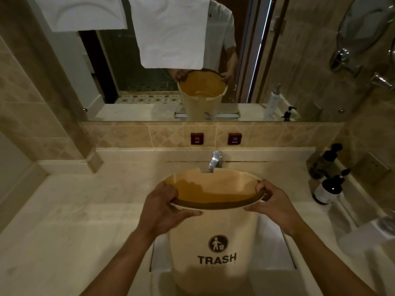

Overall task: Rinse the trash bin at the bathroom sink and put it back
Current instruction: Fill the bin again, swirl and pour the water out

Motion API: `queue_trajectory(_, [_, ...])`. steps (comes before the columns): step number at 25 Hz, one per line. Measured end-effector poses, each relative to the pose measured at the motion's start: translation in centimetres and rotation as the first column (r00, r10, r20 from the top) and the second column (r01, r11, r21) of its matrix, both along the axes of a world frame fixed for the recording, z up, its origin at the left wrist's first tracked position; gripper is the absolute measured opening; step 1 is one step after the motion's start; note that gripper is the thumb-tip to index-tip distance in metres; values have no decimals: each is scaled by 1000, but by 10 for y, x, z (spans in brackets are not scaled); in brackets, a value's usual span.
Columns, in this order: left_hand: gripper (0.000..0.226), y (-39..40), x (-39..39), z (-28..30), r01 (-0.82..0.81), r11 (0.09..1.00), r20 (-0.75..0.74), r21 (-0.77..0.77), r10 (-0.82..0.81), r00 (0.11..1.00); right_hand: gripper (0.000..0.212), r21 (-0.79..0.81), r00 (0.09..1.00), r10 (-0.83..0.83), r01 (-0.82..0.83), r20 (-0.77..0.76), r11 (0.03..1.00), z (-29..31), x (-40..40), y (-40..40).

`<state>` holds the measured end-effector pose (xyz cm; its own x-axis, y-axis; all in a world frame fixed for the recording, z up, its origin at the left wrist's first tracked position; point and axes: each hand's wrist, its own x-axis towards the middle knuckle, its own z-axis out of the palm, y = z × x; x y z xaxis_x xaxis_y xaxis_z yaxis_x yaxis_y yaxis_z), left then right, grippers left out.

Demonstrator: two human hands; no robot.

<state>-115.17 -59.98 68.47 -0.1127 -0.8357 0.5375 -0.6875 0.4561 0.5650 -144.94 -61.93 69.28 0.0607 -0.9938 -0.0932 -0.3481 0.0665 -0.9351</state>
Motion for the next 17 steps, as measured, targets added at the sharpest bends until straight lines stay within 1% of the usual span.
queue_trajectory(2, [67,-7,6,4,-9,999,-13,-34,8,1000,41,-22,1000,-6,7,10,1000,3,7,-1])
queue_trajectory(3, [66,-11,1,7,-13,1000,-29,-19,12,1000,40,-38,1000,-23,22,-17,999,6,2,-4])
queue_trajectory(5, [58,-10,-18,9,7,998,-96,60,-1,995,41,-52,995,-52,48,-79,998,10,-16,-8])
queue_trajectory(6, [54,-5,-25,1,17,998,-114,66,-10,993,43,-46,994,-55,51,-94,998,10,-23,-6])
queue_trajectory(8, [51,3,-22,-10,35,999,-83,17,-33,996,45,-37,996,-16,13,-86,999,8,-20,1])
queue_trajectory(10, [61,0,-4,-6,32,999,-43,-9,-33,999,43,-26,999,-2,1,-40,1000,1,-5,5])
queue_trajectory(12, [70,-11,3,0,-15,999,-26,-29,14,1000,42,-31,1000,-27,27,-3,999,0,4,5])
queue_trajectory(14, [63,-20,-9,9,-1,1000,-63,16,2,998,39,-39,997,-75,75,0,996,5,-7,-2])
queue_trajectory(16, [54,-14,-22,1,33,997,-99,76,-26,995,40,-36,996,-89,88,-24,995,6,-17,-2])
queue_trajectory(17, [52,-9,-22,-7,47,997,-86,56,-43,995,41,-38,997,-71,70,-31,997,4,-16,0])
